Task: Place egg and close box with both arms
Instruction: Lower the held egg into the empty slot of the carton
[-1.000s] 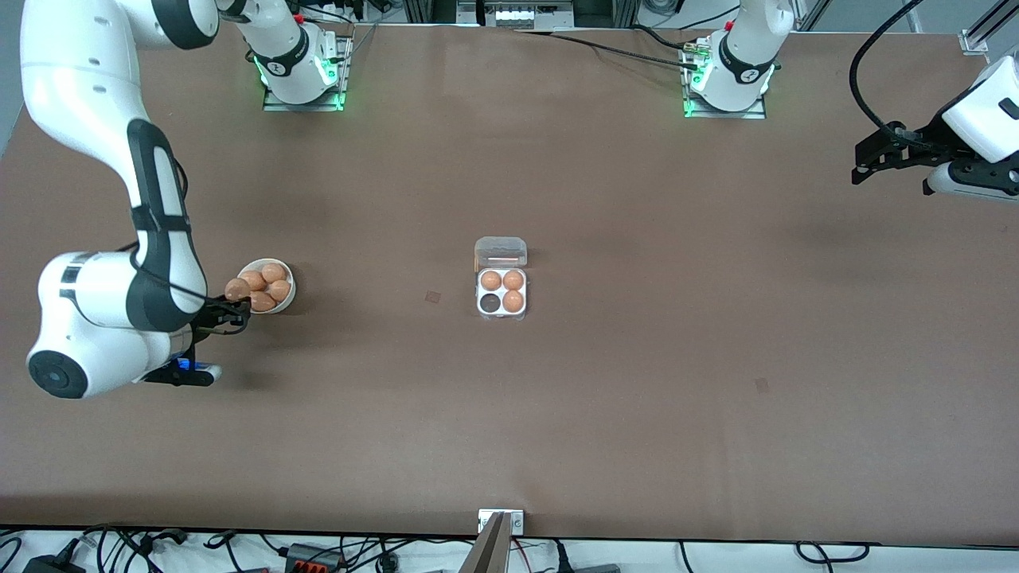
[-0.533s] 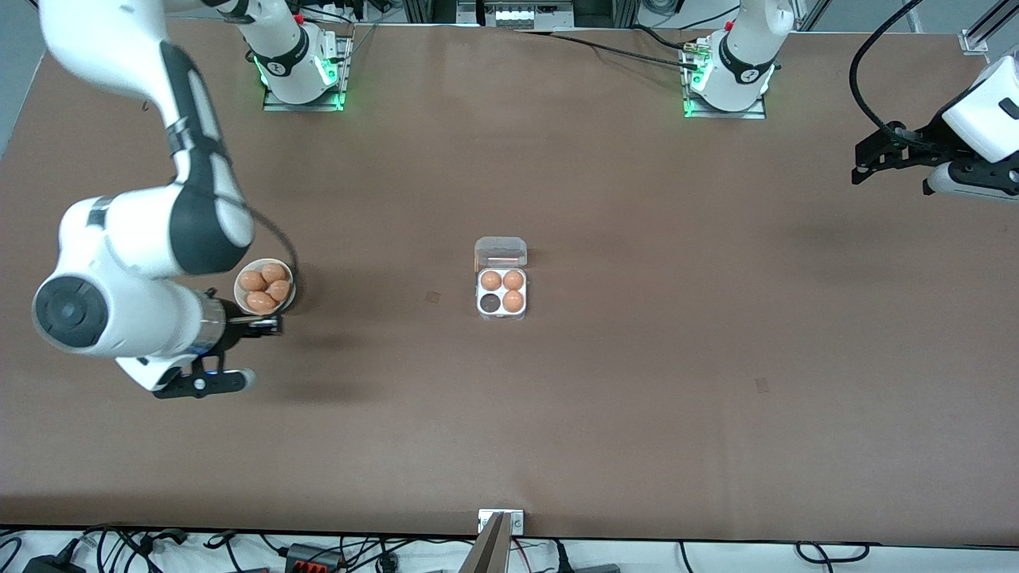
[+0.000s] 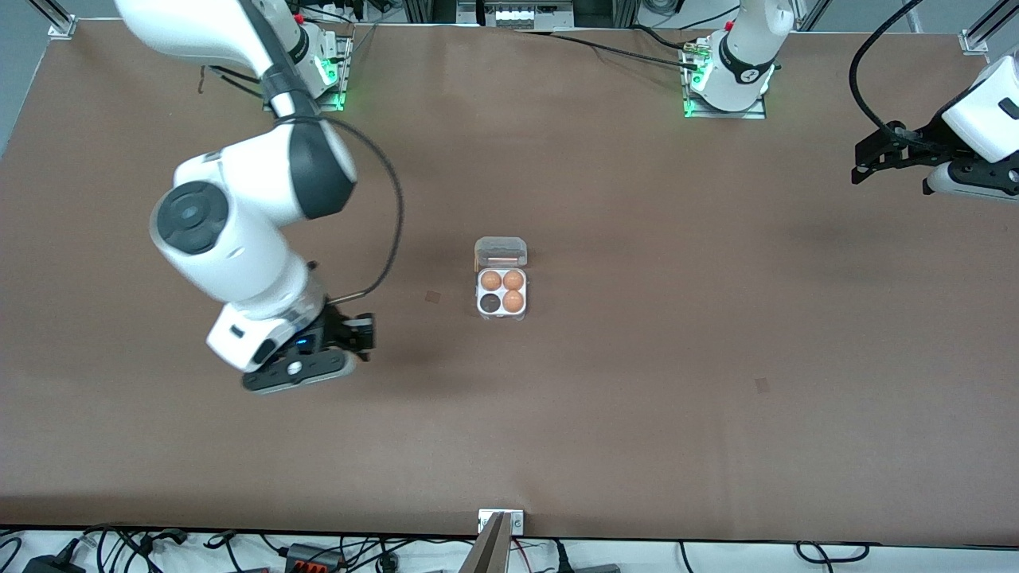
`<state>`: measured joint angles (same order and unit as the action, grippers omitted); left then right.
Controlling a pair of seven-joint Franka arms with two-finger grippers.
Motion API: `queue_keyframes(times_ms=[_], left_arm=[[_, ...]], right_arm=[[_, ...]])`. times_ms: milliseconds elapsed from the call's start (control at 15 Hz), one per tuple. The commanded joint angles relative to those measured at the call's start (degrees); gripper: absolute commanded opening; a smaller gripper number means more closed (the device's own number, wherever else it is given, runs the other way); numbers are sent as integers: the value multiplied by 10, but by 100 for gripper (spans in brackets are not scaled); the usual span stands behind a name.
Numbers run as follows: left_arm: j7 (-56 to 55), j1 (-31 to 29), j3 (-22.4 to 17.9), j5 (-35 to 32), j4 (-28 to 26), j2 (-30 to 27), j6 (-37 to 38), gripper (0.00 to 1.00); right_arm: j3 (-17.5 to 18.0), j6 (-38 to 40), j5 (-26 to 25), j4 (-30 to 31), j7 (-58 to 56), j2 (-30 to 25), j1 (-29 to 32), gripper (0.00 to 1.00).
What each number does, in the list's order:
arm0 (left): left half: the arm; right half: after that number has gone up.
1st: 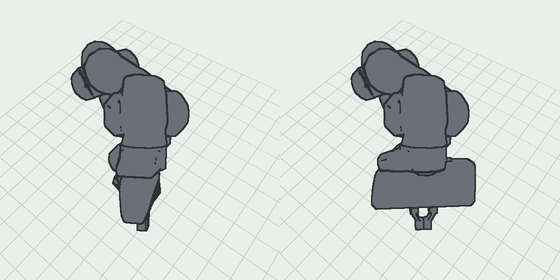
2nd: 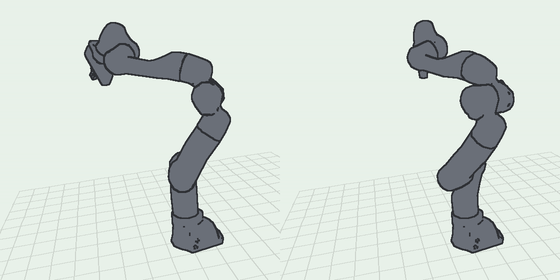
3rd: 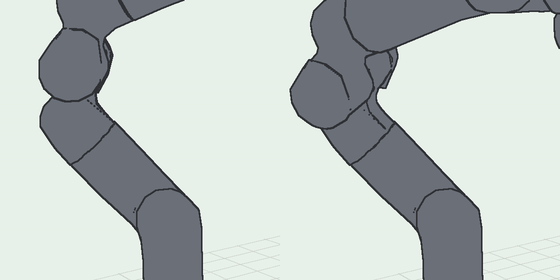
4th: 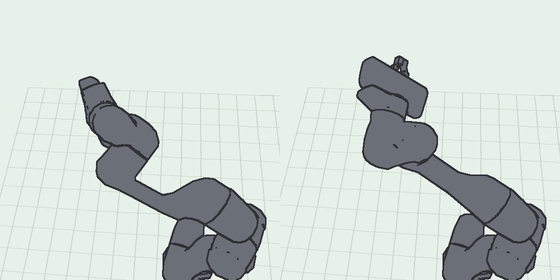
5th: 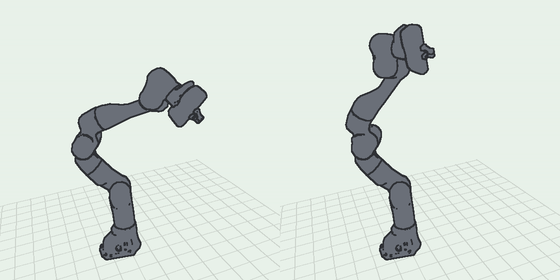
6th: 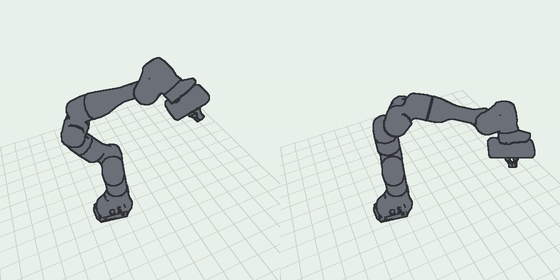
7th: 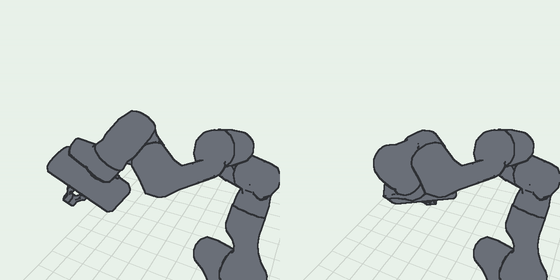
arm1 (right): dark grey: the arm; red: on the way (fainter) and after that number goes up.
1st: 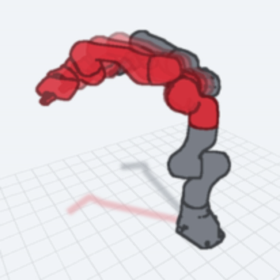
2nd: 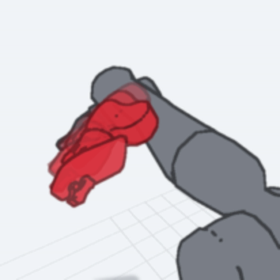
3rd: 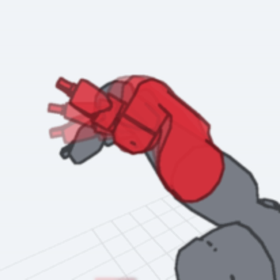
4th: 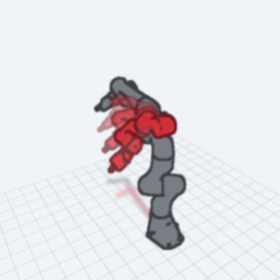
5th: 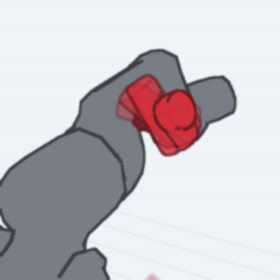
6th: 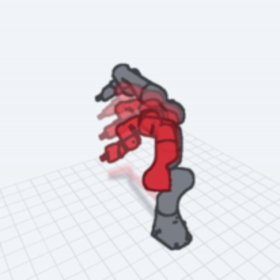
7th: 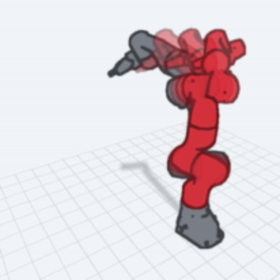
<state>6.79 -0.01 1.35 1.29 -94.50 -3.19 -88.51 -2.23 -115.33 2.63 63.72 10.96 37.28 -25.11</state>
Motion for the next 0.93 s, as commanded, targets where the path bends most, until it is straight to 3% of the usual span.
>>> queue_keyframes(times_ms=[0,200,400,867], left_arm=[[-5,-2,1,3,23,10,18,100],[-5,-2,1,3,23,10,18,100],[-5,-2,1,3,23,10,17,100],[-5,-2,1,3,23,10,17,100]], right_arm=[[-6,-62,-11,9,63,12,-45,0],[-6,-149,-35,27,115,27,-84,0],[-6,-279,-39,100,125,35,-101,0],[-7,-390,-39,225,161,30,-132,0]])
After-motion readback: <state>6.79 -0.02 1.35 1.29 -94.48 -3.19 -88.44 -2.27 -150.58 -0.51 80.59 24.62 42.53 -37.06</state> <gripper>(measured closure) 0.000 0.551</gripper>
